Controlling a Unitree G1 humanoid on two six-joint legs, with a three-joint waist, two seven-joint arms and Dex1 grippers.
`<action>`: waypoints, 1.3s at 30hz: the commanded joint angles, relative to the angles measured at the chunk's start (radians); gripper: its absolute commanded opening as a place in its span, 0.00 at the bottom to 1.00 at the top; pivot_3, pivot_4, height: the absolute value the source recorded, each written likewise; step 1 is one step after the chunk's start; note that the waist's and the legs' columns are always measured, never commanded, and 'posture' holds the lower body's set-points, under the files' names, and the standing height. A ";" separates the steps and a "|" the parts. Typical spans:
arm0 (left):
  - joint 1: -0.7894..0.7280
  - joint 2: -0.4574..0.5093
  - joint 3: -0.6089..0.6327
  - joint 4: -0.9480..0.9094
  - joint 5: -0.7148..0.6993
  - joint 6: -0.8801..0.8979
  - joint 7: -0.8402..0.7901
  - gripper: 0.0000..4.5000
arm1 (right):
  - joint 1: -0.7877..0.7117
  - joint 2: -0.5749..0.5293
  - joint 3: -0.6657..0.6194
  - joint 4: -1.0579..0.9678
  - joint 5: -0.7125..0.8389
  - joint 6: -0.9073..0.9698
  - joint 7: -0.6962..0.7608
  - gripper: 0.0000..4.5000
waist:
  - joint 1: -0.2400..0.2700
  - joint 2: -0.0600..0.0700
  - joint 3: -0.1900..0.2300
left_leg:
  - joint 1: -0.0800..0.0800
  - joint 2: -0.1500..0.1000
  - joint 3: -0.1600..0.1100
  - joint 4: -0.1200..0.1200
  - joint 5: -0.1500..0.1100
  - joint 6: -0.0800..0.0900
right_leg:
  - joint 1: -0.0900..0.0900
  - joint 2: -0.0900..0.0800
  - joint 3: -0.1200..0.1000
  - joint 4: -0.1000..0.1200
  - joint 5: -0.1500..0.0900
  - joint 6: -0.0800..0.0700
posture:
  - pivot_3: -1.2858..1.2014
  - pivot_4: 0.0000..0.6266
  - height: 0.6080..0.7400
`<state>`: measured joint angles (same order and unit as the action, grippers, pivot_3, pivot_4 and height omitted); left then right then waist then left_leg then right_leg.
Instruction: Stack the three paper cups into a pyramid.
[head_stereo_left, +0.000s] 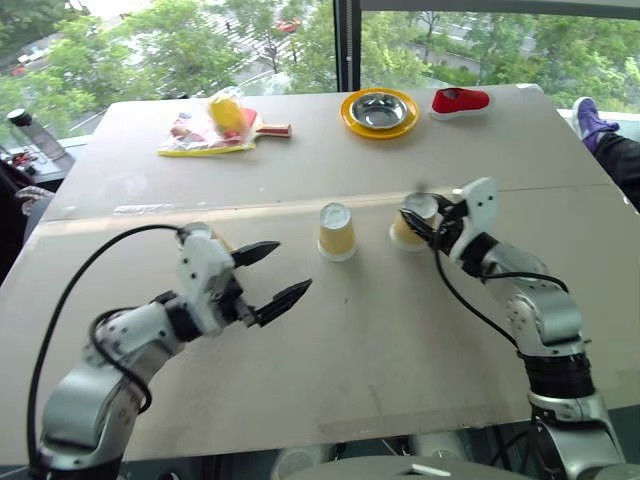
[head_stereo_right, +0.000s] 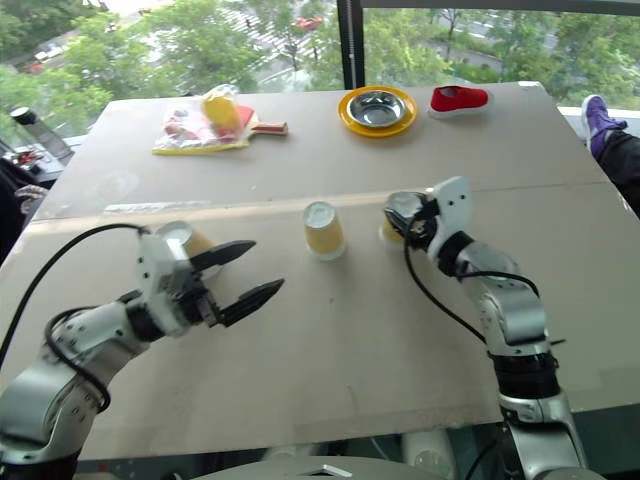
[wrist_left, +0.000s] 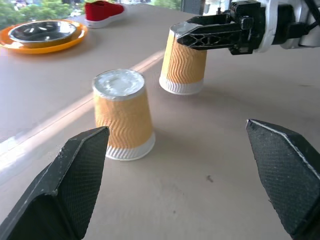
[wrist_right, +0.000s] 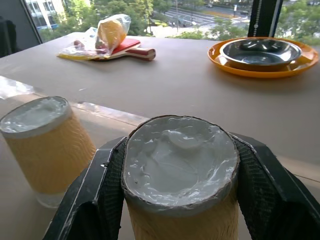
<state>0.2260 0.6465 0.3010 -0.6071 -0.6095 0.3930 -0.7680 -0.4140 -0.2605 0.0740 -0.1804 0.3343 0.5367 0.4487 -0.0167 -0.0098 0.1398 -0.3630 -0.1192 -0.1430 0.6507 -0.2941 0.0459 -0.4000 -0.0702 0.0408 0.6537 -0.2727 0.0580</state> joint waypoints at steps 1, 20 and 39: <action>0.047 -0.018 0.038 -0.061 0.001 -0.046 0.009 1.00 | -0.031 0.008 0.045 0.023 -0.014 0.000 0.032 0.51 | 0.007 0.000 0.000 | 0.000 0.000 -0.001 0.000 0.000 0.000 | 0.000 0.000 0.000 0.000 0.000 0.000 | 0.52 0.24 1.00; 0.075 -0.029 0.056 -0.098 -0.004 -0.051 0.062 1.00 | -0.100 0.107 0.101 0.156 -0.071 -0.071 0.049 0.51 | 0.001 -0.003 -0.002 | 0.001 0.000 -0.001 0.000 0.000 0.000 | -0.001 0.001 0.000 0.003 0.000 0.000 | 0.52 0.24 1.00; 0.172 -0.112 0.008 -0.153 0.067 -0.124 0.102 1.00 | 0.037 -0.078 0.002 -0.032 0.052 -0.114 0.266 1.00 | 0.004 -0.002 -0.001 | 0.000 0.000 -0.001 0.000 0.000 0.000 | -0.001 0.000 0.000 0.001 0.000 0.000 | 0.52 0.24 1.00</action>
<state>0.3815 0.5339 0.3043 -0.7142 -0.5610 0.2987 -0.6714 -0.3809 -0.3174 0.0910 -0.1488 0.3624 0.4272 0.6768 -0.0125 -0.0122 0.1384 -0.3634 -0.1193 -0.1436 0.6504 -0.2943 0.0459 -0.4008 -0.0701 0.0411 0.6543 -0.2727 0.0580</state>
